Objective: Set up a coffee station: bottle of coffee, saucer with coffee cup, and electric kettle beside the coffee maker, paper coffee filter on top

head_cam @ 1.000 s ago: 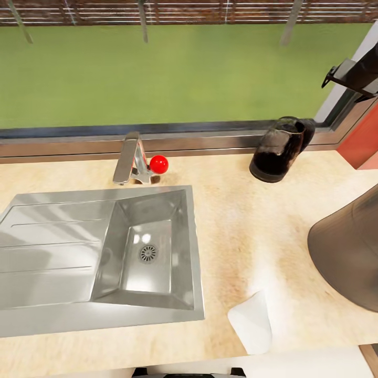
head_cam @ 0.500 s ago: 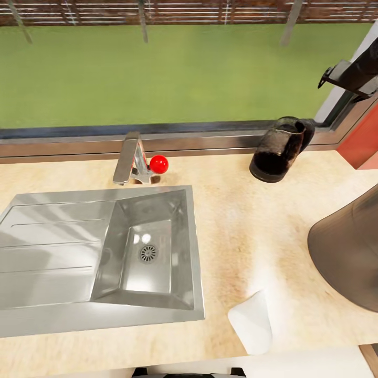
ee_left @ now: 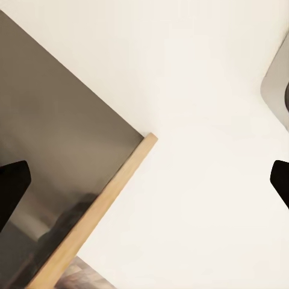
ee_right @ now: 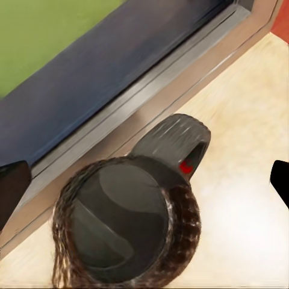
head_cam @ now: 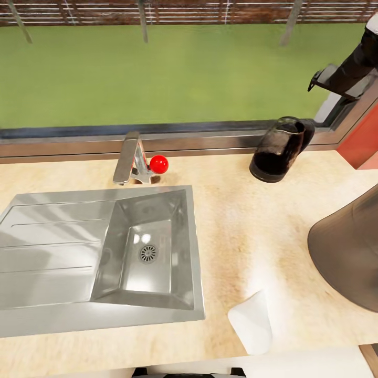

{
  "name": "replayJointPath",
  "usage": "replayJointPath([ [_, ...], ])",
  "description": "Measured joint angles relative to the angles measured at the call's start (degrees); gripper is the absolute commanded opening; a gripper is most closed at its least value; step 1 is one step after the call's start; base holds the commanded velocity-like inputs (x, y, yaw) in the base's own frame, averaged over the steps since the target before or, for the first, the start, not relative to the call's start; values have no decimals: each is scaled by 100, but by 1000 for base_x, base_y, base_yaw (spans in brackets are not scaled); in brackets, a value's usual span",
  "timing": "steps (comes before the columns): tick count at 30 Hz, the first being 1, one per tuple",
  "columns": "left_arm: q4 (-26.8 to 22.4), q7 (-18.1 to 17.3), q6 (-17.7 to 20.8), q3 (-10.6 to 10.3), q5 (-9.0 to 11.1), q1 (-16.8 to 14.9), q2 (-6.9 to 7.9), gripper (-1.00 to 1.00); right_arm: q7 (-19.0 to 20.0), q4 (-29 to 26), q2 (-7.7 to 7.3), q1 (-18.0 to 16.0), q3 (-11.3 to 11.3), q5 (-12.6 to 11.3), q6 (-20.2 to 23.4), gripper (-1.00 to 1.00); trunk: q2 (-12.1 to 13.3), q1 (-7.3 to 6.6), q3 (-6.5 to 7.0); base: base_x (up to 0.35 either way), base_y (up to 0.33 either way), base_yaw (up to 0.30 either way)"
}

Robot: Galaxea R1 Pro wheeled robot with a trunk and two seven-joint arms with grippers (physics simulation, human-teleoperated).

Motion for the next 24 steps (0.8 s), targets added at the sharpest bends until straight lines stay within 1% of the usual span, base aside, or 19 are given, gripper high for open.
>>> replayJointPath([
  [5,-1,0,0,0,0,0,0,100,-80,65,42,0,-13,-17,-35,100,0,0,0,0,0,0],
  [10,-1,0,2,1,0,0,0,100,-164,140,40,0,-31,-26,-212,100,0,0,0,0,0,0],
  [16,-1,0,3,1,0,0,-1,100,-191,176,6,0,-55,-166,-296,100,0,0,0,0,0,0],
  [18,-1,0,2,2,0,0,-7,100,-191,179,-11,0,-65,-253,-303,100,0,0,0,0,0,0],
  [24,-1,0,0,0,0,0,-31,100,-154,179,-23,0,-75,-327,-315,100,0,0,0,1,0,0],
])
